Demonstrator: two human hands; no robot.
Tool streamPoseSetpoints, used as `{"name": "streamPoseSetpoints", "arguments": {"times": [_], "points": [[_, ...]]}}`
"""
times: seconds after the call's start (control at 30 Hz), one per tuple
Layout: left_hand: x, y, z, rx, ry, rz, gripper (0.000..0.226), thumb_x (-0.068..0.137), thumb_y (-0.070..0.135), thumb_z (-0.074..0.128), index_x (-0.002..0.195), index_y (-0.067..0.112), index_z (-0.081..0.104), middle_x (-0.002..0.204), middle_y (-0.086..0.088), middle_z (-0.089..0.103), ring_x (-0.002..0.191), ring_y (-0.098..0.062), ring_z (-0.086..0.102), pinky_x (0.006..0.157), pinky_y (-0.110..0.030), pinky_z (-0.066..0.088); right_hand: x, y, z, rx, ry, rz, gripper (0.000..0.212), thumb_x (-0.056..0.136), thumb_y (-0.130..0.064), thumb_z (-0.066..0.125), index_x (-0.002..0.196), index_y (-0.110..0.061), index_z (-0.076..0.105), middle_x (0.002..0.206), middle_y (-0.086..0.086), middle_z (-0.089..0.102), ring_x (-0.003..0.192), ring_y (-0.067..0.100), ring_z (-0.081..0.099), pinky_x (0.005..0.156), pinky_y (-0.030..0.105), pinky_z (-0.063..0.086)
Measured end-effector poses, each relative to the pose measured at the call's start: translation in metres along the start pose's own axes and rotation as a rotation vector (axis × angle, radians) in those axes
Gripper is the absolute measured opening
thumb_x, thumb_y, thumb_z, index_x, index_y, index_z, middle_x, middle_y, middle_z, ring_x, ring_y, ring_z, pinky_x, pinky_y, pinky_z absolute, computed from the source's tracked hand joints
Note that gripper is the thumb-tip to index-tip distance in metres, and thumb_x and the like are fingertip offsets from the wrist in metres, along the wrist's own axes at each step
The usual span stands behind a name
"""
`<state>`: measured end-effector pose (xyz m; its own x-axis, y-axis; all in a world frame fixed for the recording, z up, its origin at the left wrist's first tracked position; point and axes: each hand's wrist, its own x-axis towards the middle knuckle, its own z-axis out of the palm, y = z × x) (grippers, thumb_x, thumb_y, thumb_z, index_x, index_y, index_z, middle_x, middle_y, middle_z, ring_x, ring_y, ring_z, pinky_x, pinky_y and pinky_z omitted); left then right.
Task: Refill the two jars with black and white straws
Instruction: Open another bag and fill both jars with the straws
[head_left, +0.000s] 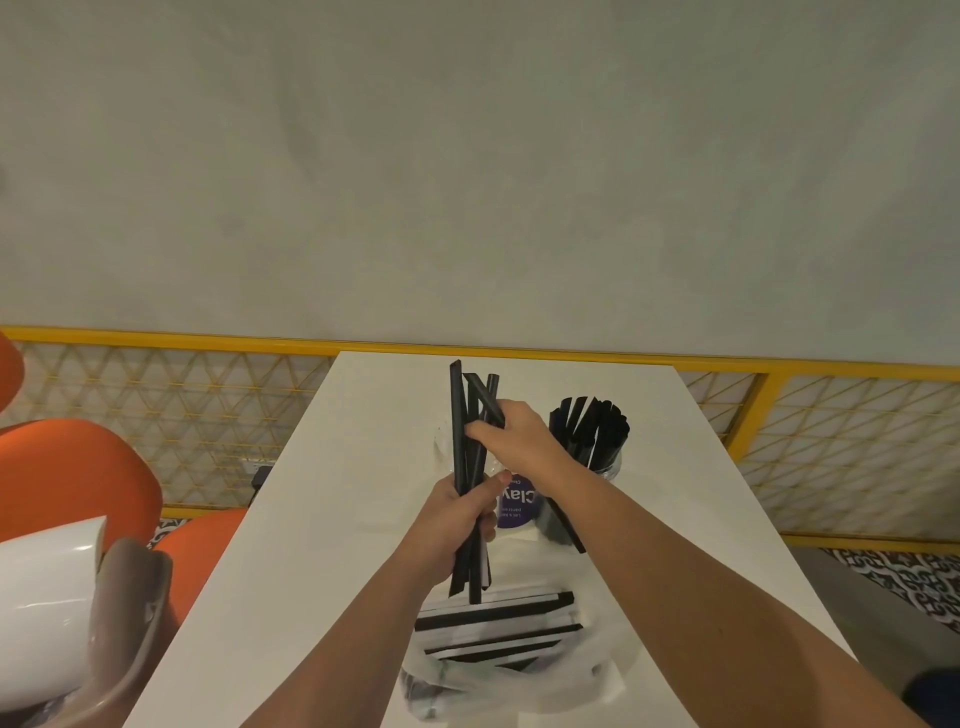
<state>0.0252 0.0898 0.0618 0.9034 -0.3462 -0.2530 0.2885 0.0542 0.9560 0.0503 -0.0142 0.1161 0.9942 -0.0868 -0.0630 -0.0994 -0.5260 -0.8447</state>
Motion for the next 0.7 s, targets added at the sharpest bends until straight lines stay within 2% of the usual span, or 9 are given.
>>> {"name": "streamPoseSetpoints", "arguments": {"times": [0.23,0.33,0.4,0.47,0.5,0.53,0.63,0.7], "points": [[-0.003,0.001,0.005,-0.055,0.013,-0.056,0.046,0.091,0.050,0.048,0.060,0.015,0.046,0.046,0.005,0.040,0.040,-0.010,0.036,0.048,-0.023,0.036,-0.002,0.005,-0.001,0.121,-0.044,0.115,0.011,0.095,-0.017,0.041,0.097,-0.008,0.045,0.069,0.002,0.039,0.059,0.011,0.037,0.050,0.023,0.032],[-0.003,0.002,0.005,-0.110,0.022,-0.060,0.047,0.094,0.050,0.041,0.063,0.015,0.050,0.043,0.006,0.043,0.037,-0.008,0.038,0.045,-0.021,0.035,-0.003,0.007,-0.002,0.246,-0.036,0.166,0.012,0.097,-0.019,0.040,0.100,-0.008,0.045,0.072,0.004,0.039,0.063,0.014,0.038,0.052,0.022,0.032],[-0.003,0.002,0.006,-0.098,0.032,-0.051,0.045,0.094,0.049,0.041,0.073,0.012,0.057,0.046,0.005,0.047,0.040,-0.008,0.042,0.047,-0.022,0.038,-0.003,0.010,-0.001,0.280,-0.011,0.165,0.016,0.097,-0.019,0.040,0.104,-0.007,0.047,0.080,0.009,0.045,0.074,0.020,0.046,0.058,0.024,0.039],[-0.002,0.003,0.007,-0.078,0.064,-0.050,0.045,0.093,0.050,0.042,0.080,0.011,0.061,0.048,0.003,0.051,0.043,-0.010,0.047,0.051,-0.024,0.040,-0.003,0.011,-0.003,0.335,0.032,0.156,0.015,0.097,-0.020,0.042,0.102,-0.009,0.050,0.087,0.011,0.051,0.083,0.023,0.053,0.072,0.030,0.049],[-0.001,0.004,0.008,-0.063,0.090,-0.053,0.044,0.092,0.050,0.044,0.078,0.011,0.061,0.048,0.003,0.052,0.044,-0.011,0.049,0.051,-0.025,0.041,-0.003,0.012,-0.004,0.382,0.058,0.151,0.011,0.097,-0.019,0.042,0.098,-0.011,0.050,0.087,0.011,0.053,0.084,0.022,0.056,0.079,0.033,0.051],[0.000,0.006,0.009,-0.043,0.115,-0.053,0.043,0.092,0.049,0.047,0.074,0.012,0.059,0.048,0.002,0.053,0.044,-0.012,0.051,0.050,-0.025,0.043,-0.003,0.012,-0.006,0.450,0.084,0.143,0.009,0.097,-0.017,0.042,0.095,-0.012,0.050,0.084,0.009,0.055,0.081,0.020,0.059,0.080,0.034,0.053],[0.001,0.007,0.011,-0.014,0.131,-0.030,0.040,0.094,0.040,0.049,0.067,0.011,0.055,0.044,0.003,0.051,0.037,-0.010,0.048,0.043,-0.021,0.042,-0.003,0.009,-0.016,0.648,0.134,0.110,0.010,0.099,-0.012,0.039,0.105,-0.008,0.046,0.081,0.008,0.060,0.065,0.015,0.064,0.059,0.024,0.057],[0.003,0.005,0.010,-0.040,0.147,-0.030,0.038,0.096,0.033,0.049,0.066,0.010,0.052,0.043,0.004,0.050,0.035,-0.010,0.047,0.044,-0.023,0.041,-0.001,0.008,-0.027,0.691,0.177,0.087,0.013,0.100,-0.010,0.037,0.110,-0.007,0.045,0.080,0.009,0.063,0.062,0.016,0.066,0.056,0.023,0.057]]}}
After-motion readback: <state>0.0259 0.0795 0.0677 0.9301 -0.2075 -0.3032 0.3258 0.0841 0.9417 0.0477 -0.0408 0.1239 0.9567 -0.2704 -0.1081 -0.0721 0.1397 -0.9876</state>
